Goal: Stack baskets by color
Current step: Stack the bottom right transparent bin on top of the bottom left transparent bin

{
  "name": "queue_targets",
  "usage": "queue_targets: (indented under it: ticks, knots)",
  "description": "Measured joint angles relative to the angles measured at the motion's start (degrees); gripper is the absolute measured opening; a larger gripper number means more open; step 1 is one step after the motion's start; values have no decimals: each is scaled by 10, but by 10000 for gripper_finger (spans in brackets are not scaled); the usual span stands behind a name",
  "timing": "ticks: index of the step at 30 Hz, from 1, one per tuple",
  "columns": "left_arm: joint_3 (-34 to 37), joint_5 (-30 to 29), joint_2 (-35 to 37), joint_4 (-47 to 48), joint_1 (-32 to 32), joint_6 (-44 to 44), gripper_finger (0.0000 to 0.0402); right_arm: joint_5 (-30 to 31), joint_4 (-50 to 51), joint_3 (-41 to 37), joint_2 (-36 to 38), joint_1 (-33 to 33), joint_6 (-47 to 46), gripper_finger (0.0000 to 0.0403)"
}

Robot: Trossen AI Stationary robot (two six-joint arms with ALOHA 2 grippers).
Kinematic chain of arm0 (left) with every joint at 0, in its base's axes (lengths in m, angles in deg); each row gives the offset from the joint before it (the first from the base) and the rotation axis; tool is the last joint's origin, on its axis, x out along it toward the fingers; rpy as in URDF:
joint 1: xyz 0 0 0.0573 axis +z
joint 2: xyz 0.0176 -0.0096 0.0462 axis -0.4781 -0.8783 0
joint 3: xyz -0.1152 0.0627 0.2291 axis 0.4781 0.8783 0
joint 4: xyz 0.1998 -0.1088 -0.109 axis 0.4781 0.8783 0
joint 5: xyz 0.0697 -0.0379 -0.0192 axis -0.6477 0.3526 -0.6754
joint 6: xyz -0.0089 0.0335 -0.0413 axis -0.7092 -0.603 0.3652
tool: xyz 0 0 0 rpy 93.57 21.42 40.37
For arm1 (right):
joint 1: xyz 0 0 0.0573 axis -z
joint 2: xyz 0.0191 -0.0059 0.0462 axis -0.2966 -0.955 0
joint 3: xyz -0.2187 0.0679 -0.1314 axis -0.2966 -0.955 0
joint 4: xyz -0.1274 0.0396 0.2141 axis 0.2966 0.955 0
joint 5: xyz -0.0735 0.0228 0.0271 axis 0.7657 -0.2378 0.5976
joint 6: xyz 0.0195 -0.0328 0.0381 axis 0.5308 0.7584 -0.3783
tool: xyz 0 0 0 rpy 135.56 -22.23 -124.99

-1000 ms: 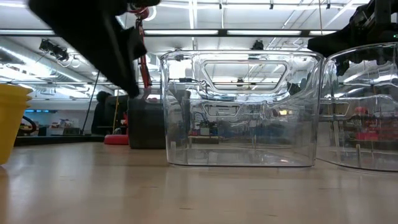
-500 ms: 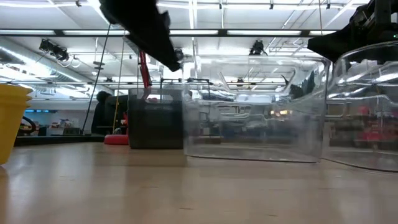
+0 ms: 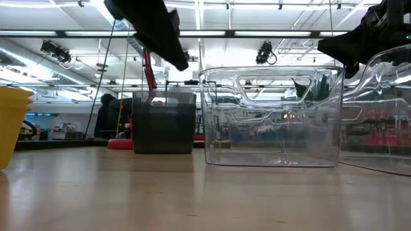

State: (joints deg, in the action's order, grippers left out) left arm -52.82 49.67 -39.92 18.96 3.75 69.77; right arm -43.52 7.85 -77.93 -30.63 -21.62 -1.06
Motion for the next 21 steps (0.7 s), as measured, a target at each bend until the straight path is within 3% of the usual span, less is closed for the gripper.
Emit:
queue_targets:
  ticks: [6, 21]
  knots:
    - [-36, -41, 0, 34, -12, -10, 162, 0, 0, 0, 0, 0, 0, 54]
    - [-40, -44, 0, 28, -12, -11, 160, 0, 0, 0, 0, 0, 0, 54]
